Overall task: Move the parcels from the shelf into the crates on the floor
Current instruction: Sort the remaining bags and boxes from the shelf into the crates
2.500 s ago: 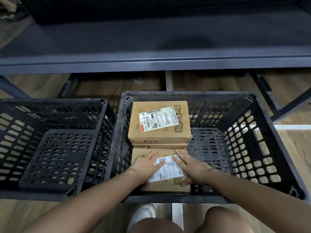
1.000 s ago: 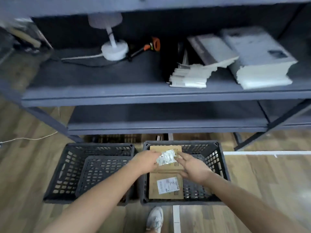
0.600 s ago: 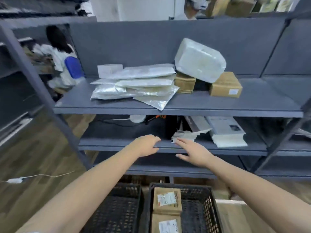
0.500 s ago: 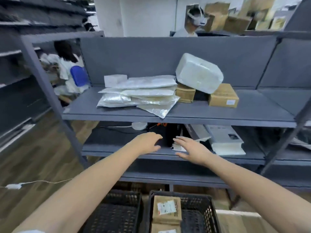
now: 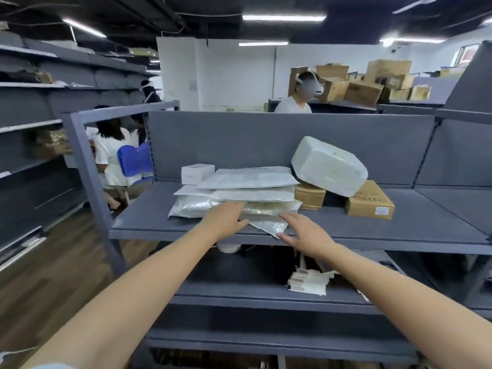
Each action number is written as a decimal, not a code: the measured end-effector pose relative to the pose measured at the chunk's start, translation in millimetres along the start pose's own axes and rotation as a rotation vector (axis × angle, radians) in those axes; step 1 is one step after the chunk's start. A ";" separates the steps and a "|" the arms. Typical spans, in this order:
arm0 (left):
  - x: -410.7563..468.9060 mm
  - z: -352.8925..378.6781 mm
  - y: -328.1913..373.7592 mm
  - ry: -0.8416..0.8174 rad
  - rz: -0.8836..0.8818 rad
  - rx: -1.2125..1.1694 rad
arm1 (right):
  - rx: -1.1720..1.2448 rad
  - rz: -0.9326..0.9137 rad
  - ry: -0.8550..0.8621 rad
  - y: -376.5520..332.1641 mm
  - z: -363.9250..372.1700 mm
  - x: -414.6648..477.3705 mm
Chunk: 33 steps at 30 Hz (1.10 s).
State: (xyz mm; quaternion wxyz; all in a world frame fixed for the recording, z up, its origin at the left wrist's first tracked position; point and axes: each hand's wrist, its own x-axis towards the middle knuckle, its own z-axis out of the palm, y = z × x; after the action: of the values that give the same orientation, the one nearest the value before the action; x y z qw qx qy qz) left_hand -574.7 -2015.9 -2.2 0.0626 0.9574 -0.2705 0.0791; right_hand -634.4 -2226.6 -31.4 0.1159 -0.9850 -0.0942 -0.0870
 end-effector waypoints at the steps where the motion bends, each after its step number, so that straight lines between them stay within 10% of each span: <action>1: 12.1 -4.1 -11.2 0.026 -0.011 -0.003 | -0.019 0.008 0.020 -0.7 -3.5 17.5; 9: 90.1 -17.9 -93.5 0.103 -0.009 -0.019 | -0.170 0.084 0.185 5.3 -21.0 128.9; 23: 149.6 11.1 -128.0 -0.199 -0.013 0.055 | -0.457 0.081 -0.111 20.5 4.2 208.9; 33: 161.6 19.6 -128.0 0.002 -0.022 -0.081 | -0.458 0.048 -0.097 14.1 12.3 230.5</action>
State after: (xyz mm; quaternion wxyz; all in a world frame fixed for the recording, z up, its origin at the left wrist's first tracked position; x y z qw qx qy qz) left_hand -368.9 -1992.9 -1.3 0.1026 0.9570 -0.2627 0.0684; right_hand -406.8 -2199.0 -1.6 -0.1135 -0.9905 -0.0540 -0.0557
